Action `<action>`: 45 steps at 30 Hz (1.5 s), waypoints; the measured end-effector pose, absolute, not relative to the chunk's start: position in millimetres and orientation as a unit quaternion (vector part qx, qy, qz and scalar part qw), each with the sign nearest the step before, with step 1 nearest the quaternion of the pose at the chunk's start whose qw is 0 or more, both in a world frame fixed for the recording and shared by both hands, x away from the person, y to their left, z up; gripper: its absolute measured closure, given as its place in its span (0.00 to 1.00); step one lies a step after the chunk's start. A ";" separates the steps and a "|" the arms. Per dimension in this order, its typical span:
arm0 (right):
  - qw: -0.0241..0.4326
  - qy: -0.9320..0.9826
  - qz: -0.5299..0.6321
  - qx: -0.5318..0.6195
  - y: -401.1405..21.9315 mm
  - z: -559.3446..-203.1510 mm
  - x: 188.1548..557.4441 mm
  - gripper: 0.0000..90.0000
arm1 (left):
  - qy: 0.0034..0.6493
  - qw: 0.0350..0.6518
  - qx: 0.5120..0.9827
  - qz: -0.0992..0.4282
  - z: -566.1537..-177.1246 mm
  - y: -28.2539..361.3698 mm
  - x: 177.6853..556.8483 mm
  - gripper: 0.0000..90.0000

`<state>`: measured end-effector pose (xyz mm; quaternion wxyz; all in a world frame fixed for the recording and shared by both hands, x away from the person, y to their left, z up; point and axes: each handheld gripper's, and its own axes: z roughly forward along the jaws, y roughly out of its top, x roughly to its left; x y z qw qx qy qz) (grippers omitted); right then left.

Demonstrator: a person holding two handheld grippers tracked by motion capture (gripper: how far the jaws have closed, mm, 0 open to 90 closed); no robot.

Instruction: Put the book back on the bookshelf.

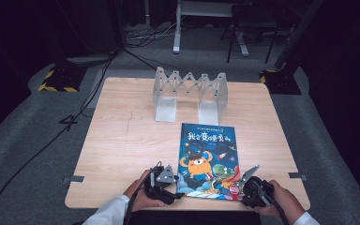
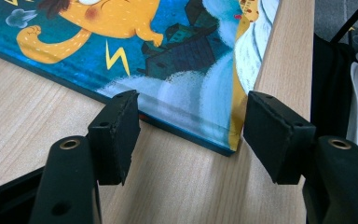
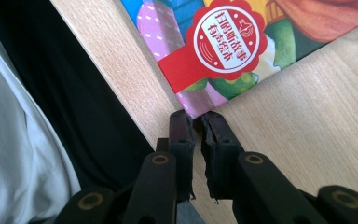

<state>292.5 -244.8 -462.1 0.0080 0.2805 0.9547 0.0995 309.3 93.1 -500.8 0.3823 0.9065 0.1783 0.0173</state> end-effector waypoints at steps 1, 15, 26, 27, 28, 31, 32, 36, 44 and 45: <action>0.009 0.954 0.107 0.281 -246.5 -462.3 291.4 0.92 | 0.176 0.385 0.906 0.016 -500.9 92.9 309.8 0.41; -0.033 0.891 0.326 0.316 -284.9 -464.8 299.4 0.53 | 0.169 0.389 0.905 0.019 -501.8 94.8 309.4 0.40; -0.030 0.843 0.401 0.358 -291.1 -458.7 334.6 0.48 | 0.159 0.380 0.910 0.036 -501.8 94.8 308.5 0.37; -0.030 0.842 0.403 0.356 -290.1 -459.8 338.6 0.47 | 0.160 0.380 0.910 0.035 -501.7 95.0 308.9 0.36; -0.031 0.839 0.407 0.359 -289.1 -460.9 342.5 0.47 | 0.160 0.380 0.911 0.034 -501.7 95.0 309.0 0.36; -0.039 0.832 0.416 0.366 -287.9 -464.3 353.0 0.46 | 0.156 0.379 0.912 0.036 -501.8 94.8 309.4 0.36; -0.036 0.829 0.420 0.368 -287.5 -465.8 358.6 0.46 | 0.156 0.378 0.912 0.036 -501.7 94.8 309.5 0.35; -0.038 0.820 0.436 0.370 -285.4 -470.0 373.7 0.44 | 0.149 0.374 0.914 0.039 -501.6 95.0 310.5 0.34; -0.036 0.819 0.446 0.358 -269.5 -469.1 400.5 0.37 | 0.153 0.378 0.912 0.035 -502.0 95.2 311.1 0.33; -0.035 0.821 0.445 0.355 -266.6 -468.3 402.0 0.36 | 0.155 0.377 0.913 0.033 -501.9 95.4 311.0 0.33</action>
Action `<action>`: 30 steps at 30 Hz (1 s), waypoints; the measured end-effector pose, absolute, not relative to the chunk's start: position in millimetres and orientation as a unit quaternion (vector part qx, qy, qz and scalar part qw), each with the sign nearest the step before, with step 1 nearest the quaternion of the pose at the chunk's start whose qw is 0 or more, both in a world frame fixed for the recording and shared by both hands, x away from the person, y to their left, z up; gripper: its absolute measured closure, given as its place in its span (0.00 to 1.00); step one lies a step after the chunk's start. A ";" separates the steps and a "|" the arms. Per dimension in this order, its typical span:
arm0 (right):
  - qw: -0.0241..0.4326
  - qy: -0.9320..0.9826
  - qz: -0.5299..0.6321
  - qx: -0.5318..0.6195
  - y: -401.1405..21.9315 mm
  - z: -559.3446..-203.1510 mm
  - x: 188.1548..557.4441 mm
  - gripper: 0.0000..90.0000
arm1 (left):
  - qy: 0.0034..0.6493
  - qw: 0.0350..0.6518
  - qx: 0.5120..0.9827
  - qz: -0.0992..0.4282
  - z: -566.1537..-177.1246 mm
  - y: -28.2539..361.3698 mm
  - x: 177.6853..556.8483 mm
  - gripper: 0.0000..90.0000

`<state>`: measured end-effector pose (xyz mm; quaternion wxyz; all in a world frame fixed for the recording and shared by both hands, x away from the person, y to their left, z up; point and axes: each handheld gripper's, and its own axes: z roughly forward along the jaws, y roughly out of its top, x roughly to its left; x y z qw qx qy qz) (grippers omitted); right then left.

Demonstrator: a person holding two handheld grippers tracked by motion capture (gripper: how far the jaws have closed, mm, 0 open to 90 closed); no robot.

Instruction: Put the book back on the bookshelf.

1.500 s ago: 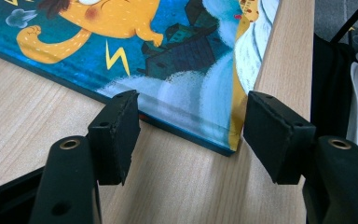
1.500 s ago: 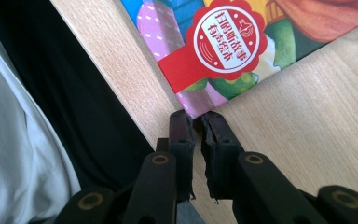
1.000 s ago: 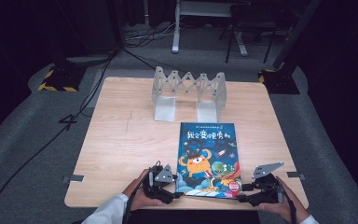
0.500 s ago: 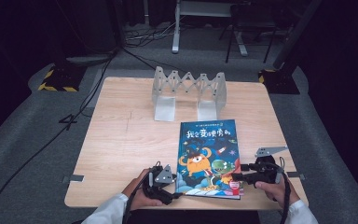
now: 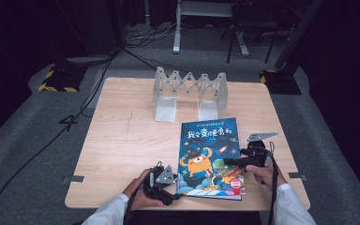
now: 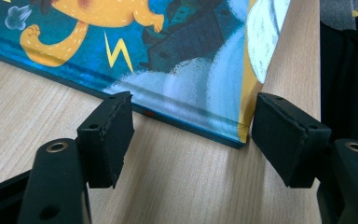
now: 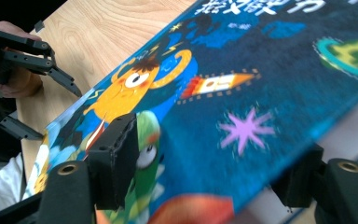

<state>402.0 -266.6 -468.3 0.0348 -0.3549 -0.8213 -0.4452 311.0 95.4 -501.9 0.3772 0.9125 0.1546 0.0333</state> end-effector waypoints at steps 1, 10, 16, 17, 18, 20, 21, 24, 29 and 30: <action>0.032 -0.825 -0.442 -0.351 -262.5 -467.6 403.4 0.35 | 0.155 0.377 0.913 0.033 -501.8 95.6 310.9 0.33; 0.027 -0.829 -0.439 -0.344 -257.4 -466.6 407.0 0.38 | 0.161 0.372 0.913 0.040 -502.3 95.3 312.1 0.27; 0.027 -0.813 -0.491 -0.313 -263.4 -463.0 399.1 0.50 | 0.179 0.376 0.908 0.032 -502.4 98.8 315.0 0.21; 0.022 -0.814 -0.489 -0.313 -262.3 -460.9 397.6 0.50 | 0.180 0.376 0.908 0.033 -502.5 99.4 315.2 0.21; 0.014 -0.815 -0.490 -0.310 -260.7 -457.7 395.3 0.50 | 0.181 0.374 0.909 0.034 -502.4 99.9 315.2 0.20; 0.009 -0.816 -0.490 -0.306 -259.5 -454.9 393.5 0.50 | 0.183 0.374 0.909 0.036 -502.4 100.8 315.3 0.19; 0.010 -0.817 -0.487 -0.308 -259.4 -454.5 393.5 0.50 | 0.184 0.372 0.909 0.038 -502.4 101.5 315.0 0.19; 0.013 -0.814 -0.492 -0.310 -260.3 -454.5 391.0 0.52 | 0.183 0.371 0.910 0.039 -502.4 102.8 314.7 0.19; 0.017 -0.812 -0.480 -0.331 -261.8 -453.0 385.1 0.52 | 0.183 0.370 0.910 0.041 -502.8 101.1 314.3 0.17; 0.023 -0.813 -0.472 -0.340 -262.3 -452.6 384.5 0.52 | 0.183 0.370 0.910 0.041 -502.9 101.0 314.3 0.17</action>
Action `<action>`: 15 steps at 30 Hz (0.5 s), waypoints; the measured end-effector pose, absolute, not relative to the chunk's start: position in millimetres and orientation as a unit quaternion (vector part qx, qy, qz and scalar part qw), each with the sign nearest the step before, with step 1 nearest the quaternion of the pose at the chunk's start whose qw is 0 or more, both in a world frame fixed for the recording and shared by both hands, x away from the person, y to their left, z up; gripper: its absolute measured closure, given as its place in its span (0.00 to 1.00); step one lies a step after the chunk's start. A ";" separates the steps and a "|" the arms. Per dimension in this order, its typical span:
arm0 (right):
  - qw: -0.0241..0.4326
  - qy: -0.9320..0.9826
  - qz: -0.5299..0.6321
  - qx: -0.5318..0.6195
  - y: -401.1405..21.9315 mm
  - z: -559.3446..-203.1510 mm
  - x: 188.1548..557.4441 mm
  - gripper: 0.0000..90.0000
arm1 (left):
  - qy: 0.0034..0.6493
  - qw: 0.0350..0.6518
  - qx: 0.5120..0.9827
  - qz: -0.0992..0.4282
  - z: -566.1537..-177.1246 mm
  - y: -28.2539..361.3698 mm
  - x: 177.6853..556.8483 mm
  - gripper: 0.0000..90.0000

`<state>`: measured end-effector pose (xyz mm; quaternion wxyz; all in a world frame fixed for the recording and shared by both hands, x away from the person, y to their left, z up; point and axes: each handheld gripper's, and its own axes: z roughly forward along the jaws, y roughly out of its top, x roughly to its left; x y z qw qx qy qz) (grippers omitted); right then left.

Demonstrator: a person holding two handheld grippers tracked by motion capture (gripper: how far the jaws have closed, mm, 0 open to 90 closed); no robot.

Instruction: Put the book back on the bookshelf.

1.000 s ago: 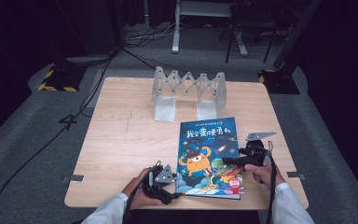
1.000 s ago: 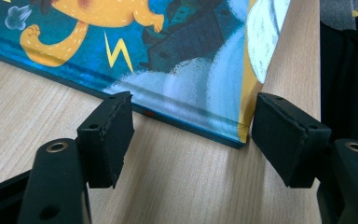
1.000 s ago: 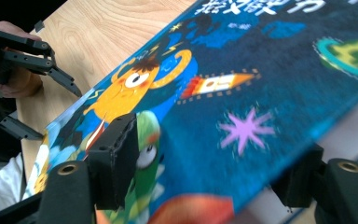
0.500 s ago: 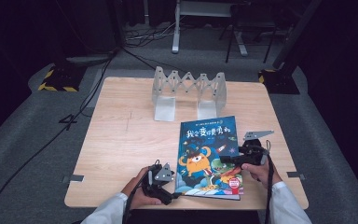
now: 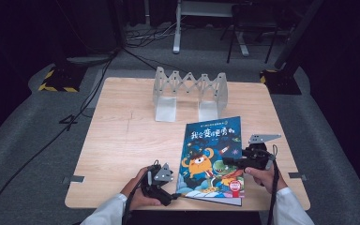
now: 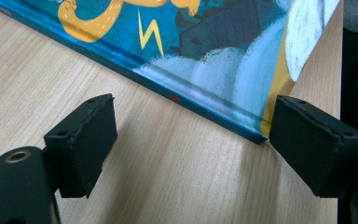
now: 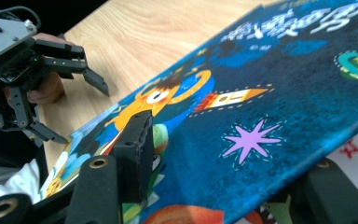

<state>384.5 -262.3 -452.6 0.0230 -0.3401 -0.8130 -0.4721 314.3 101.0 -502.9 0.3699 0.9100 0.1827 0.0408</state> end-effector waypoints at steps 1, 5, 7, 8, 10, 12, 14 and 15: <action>0.032 -0.815 -0.467 -0.341 -263.3 -452.0 384.1 0.48 | 0.182 0.370 0.910 0.041 -502.8 100.9 314.3 0.17; 0.035 -0.825 -0.448 -0.344 -264.7 -450.2 375.7 0.43 | 0.183 0.370 0.910 0.042 -503.0 100.4 313.8 0.16; 0.049 -0.829 -0.443 -0.337 -267.0 -450.2 369.8 0.42 | 0.184 0.369 0.910 0.043 -503.0 100.4 313.6 0.16; 0.054 -0.831 -0.442 -0.334 -267.8 -450.4 366.3 0.40 | 0.184 0.369 0.910 0.043 -503.1 100.4 313.5 0.16; 0.069 -0.832 -0.441 -0.330 -267.9 -453.8 359.9 0.42 | 0.184 0.369 0.910 0.043 -503.1 100.4 313.5 0.16; 0.085 -0.826 -0.446 -0.334 -269.7 -456.1 357.1 0.47 | 0.183 0.369 0.910 0.043 -503.1 100.3 313.4 0.16; 0.095 -0.821 -0.449 -0.340 -271.6 -457.4 356.1 0.51 | 0.182 0.368 0.911 0.043 -502.9 100.1 313.5 0.16; 0.099 -0.820 -0.448 -0.341 -272.3 -458.1 356.9 0.53 | 0.183 0.366 0.911 0.042 -502.8 100.3 313.4 0.16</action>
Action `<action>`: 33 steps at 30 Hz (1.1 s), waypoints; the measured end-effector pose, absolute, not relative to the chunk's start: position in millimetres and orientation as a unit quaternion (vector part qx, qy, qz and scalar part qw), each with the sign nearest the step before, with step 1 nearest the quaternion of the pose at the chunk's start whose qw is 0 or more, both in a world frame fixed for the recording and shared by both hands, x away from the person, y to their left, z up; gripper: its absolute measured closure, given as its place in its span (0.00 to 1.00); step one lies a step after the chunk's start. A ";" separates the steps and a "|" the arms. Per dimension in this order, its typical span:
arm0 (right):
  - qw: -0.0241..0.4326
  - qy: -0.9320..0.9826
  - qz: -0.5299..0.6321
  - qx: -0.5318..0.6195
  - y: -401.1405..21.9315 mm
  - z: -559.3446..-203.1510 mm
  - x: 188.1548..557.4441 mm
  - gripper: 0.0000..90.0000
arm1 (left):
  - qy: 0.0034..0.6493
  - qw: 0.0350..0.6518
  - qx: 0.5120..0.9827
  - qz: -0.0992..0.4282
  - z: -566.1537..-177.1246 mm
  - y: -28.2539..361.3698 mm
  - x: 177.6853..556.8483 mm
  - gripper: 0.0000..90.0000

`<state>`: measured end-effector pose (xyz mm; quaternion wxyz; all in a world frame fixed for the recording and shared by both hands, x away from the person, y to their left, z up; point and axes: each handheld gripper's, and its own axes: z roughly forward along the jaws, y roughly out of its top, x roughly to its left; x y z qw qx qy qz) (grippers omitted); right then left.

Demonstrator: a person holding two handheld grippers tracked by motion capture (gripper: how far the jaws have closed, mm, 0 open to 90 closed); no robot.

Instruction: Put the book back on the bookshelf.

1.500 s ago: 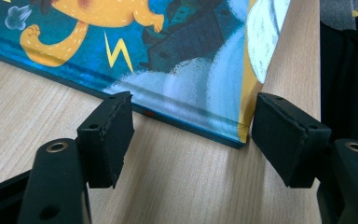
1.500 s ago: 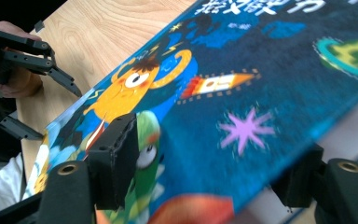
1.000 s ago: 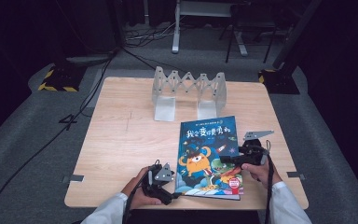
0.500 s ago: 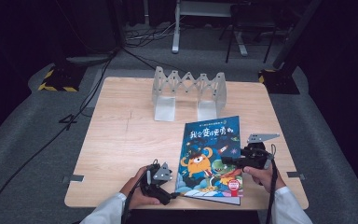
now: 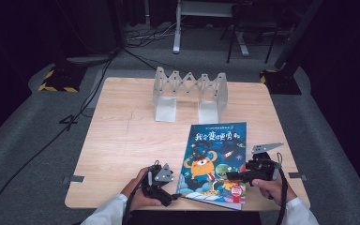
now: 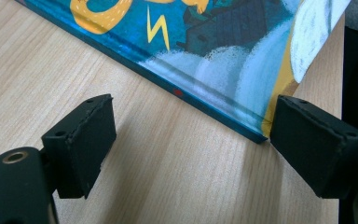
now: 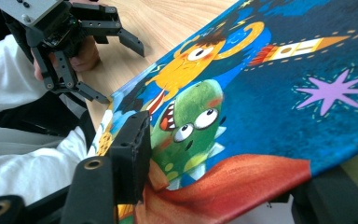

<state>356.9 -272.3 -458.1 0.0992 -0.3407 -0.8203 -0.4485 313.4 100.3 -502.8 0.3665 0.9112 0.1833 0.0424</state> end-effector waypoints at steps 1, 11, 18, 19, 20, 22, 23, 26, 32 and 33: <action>0.105 -0.815 -0.453 -0.345 -273.0 -458.8 357.7 0.56 | 0.183 0.367 0.911 0.042 -502.8 100.3 313.6 0.16; 0.076 -0.829 -0.476 -0.284 -264.2 -441.5 355.5 0.60 | 0.187 0.372 0.909 0.015 -500.3 106.2 321.5 0.17; 0.034 -0.841 -0.479 -0.247 -257.0 -430.8 349.6 0.60 | 0.223 0.393 0.892 0.009 -495.9 122.6 333.0 0.21; 0.027 -0.842 -0.482 -0.240 -255.9 -429.3 347.8 0.60 | 0.224 0.396 0.890 0.007 -495.0 123.5 334.4 0.21; 0.020 -0.843 -0.483 -0.236 -255.2 -428.6 347.0 0.61 | 0.225 0.399 0.889 0.005 -493.8 124.1 335.7 0.21; -0.001 -0.845 -0.486 -0.221 -252.6 -425.7 343.6 0.61 | 0.224 0.408 0.885 0.002 -489.5 124.8 340.1 0.20; -0.009 -0.846 -0.488 -0.216 -251.1 -424.3 342.5 0.61 | 0.222 0.412 0.884 0.001 -487.7 124.9 342.6 0.19; -0.034 -0.848 -0.493 -0.194 -246.3 -420.1 340.0 0.61 | 0.227 0.423 0.877 -0.005 -482.7 123.2 352.1 0.18; -0.050 -0.848 -0.496 -0.181 -244.7 -419.7 338.3 0.61 | 0.233 0.433 0.871 -0.010 -482.3 111.4 365.0 0.18; -0.053 -0.847 -0.498 -0.178 -245.0 -420.1 337.1 0.61 | 0.233 0.433 0.871 -0.011 -482.5 109.3 365.9 0.18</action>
